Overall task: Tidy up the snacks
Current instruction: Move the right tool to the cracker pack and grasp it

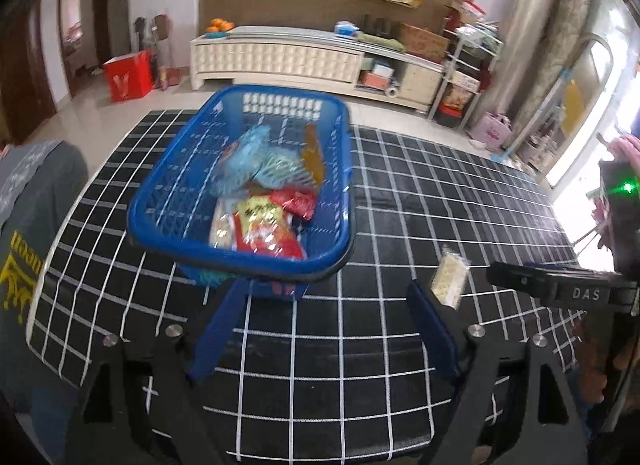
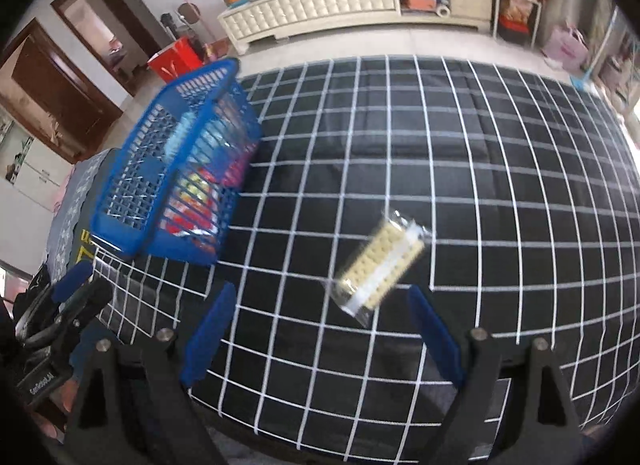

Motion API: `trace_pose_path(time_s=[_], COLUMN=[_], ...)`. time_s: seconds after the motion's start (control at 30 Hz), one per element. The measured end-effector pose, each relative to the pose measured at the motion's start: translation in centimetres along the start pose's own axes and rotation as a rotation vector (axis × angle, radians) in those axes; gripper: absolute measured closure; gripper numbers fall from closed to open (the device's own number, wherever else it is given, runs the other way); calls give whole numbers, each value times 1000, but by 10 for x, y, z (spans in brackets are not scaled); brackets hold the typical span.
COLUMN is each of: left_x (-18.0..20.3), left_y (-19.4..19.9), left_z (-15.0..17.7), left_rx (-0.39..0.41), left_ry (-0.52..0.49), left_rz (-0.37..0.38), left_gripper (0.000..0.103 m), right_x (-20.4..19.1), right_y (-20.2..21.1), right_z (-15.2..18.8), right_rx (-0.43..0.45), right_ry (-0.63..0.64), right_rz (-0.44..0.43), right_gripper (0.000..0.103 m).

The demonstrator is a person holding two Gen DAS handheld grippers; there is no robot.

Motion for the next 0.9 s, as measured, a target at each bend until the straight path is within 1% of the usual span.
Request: trace_pose_path(time_s=[0.07,0.17,0.2,0.37,0.5,0.53,0.57,0.63,0.73,0.8,0.87,0.9], left_x=[1,-1,-1,4,9,10,10,8,8,9,8,8], left_y=[-7,-19,-21,-32,-41,-43,-46,-50,-55,-58,-60,-61], left_z=[9,22,24,37,49,52,54,56,58,57,55,55], left_rx=[-11,-18,-18,-21,-42,-45,-54,-68,-69,-71,-76,-76], left_ry=[-5,-24,-21,5,22,26,35,58,55,58,62,62], left_rz=[-20,-86,-99,-106,-115,-118,-125,-133,-163,-163,-163,-164], left_gripper=[18,16,14,9,7,6,0,0,0,0,0,0], right_x=[9,19,21,32,42,43,45,50,57,60,62,62], right_y=[-7,-17,-22,-41,-57,-61,-66,-74,-87,-94,-96,-96], right_z=[6,15,17,25,22,21,19,14,8,5,3,2], right_rx=[-3,-13,-19,-46,-50,-56,-64,-69,-85,-98,-88,-82], right_ry=[-22,-38,-41,-61,-77,-82,-87,-88,-78,-76,-63,-44], right_rz=[3,12,18,33,43,44,47,54,80,95,110,124], right_gripper=[12,12,12,12,12,12,12,12,12,12,13,15])
Point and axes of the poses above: each gripper's, at about its wrist camera, not at the fingertips, and y roughly against the way its jaws point, x to its right, z to its underside, the point moved 10 cm from there along -y, roughly the way its jaws point, and after that the axes turned 6 degrees about -z, right-handed, at the moved point
